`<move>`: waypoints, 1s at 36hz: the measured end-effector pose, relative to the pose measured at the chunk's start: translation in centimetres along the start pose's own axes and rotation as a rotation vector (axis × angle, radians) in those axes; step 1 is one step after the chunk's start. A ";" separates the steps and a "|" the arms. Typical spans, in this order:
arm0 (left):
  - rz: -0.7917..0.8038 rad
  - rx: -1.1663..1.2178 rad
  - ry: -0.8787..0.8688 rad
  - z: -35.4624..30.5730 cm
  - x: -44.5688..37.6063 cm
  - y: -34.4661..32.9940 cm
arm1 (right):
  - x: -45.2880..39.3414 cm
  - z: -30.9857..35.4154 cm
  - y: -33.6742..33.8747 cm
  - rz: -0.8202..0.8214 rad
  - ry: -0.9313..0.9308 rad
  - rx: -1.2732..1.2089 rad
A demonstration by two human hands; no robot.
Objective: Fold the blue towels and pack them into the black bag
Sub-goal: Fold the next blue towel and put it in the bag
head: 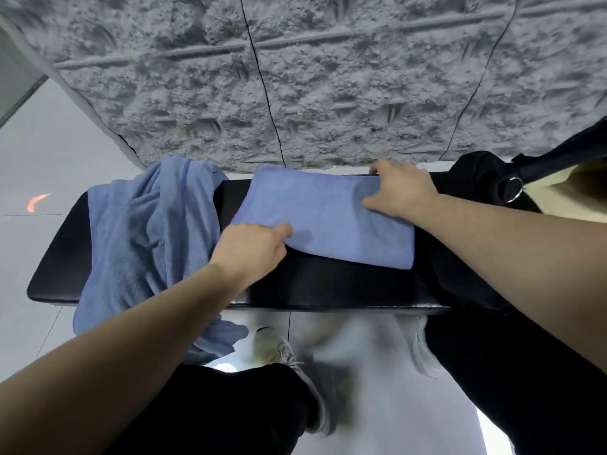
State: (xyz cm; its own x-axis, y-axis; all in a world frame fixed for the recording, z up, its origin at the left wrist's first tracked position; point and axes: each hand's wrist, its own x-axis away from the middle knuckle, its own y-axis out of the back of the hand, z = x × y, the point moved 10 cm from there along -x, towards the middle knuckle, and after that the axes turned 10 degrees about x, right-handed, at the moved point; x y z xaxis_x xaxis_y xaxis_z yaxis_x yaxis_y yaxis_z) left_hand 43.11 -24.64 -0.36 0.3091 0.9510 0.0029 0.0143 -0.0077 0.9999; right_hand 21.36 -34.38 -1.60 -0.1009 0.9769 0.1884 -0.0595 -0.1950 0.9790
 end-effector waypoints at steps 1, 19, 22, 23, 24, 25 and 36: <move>-0.015 0.017 0.047 0.8 -0.2 0.2 | 0.3 -0.2 -0.1 0.025 -0.022 0.021; -0.086 0.999 0.553 4.5 -5.3 -3.0 | 6.7 -0.8 -4.7 0.444 -0.125 -0.558; -0.122 1.060 0.615 5.0 -6.5 -3.7 | 7.3 -0.5 -5.3 0.479 -0.126 -0.665; -0.139 1.080 0.625 5.0 -6.9 -3.7 | 7.6 -0.4 -5.6 0.493 -0.132 -0.709; -0.157 1.103 0.632 5.0 -7.3 -3.6 | 7.8 -0.1 -5.9 0.512 -0.136 -0.748; -0.175 1.123 0.638 4.9 -7.6 -3.4 | 8.1 0.2 -6.3 0.537 -0.135 -0.777; -0.204 1.239 0.708 3.3 -5.4 -3.8 | 10.3 1.5 -6.5 0.602 -0.104 -0.828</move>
State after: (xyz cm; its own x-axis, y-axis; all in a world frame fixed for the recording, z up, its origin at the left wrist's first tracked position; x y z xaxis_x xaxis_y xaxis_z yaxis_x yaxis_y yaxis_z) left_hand 44.55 -30.82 -4.19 -0.3216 0.9162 0.2393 0.9149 0.2354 0.3280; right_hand 22.20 -22.94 -5.92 -0.2562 0.6923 0.6746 -0.6974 -0.6156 0.3670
